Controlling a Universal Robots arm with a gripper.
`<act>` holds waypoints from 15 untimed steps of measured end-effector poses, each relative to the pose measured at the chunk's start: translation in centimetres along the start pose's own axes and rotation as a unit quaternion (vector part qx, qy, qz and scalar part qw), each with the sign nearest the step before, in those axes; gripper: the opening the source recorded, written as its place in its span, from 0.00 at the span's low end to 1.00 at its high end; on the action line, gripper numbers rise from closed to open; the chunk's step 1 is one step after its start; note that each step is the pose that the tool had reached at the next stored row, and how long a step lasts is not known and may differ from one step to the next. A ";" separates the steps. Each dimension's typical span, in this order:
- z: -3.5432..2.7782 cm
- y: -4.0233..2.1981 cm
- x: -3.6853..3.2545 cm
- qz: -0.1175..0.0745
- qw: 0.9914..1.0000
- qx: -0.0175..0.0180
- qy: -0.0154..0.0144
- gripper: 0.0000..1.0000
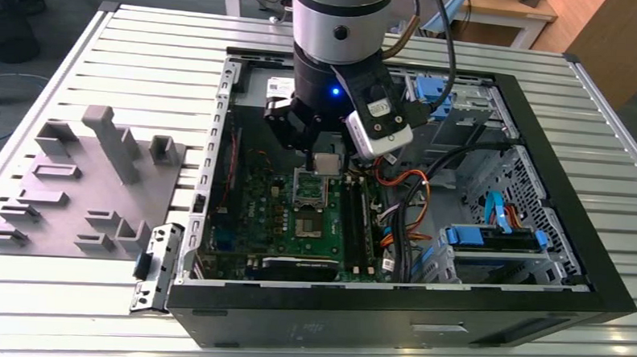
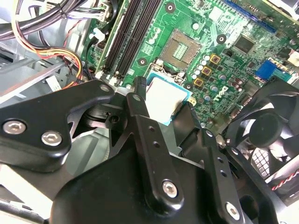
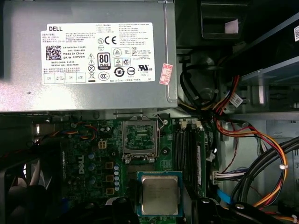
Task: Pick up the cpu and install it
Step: 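Place the cpu into insertion slot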
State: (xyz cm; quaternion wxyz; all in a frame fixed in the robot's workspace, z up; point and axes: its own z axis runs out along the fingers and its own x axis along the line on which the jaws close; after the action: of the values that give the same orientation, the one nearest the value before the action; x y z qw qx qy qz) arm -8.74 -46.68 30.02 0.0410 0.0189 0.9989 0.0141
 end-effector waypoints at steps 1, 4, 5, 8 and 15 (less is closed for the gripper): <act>0.00 0.00 0.00 0.000 1.000 0.000 0.000 0.47; 0.00 0.00 0.00 0.000 1.000 0.000 -0.001 0.47; 0.00 0.00 0.00 0.000 1.000 0.000 -0.001 0.47; 0.00 0.00 0.00 0.001 1.000 0.000 -0.002 0.47; 0.00 0.00 0.00 0.001 1.000 0.000 -0.004 0.47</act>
State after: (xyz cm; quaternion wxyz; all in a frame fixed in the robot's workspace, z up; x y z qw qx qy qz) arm -8.74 -46.68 30.02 0.0449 0.0202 0.9987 0.0136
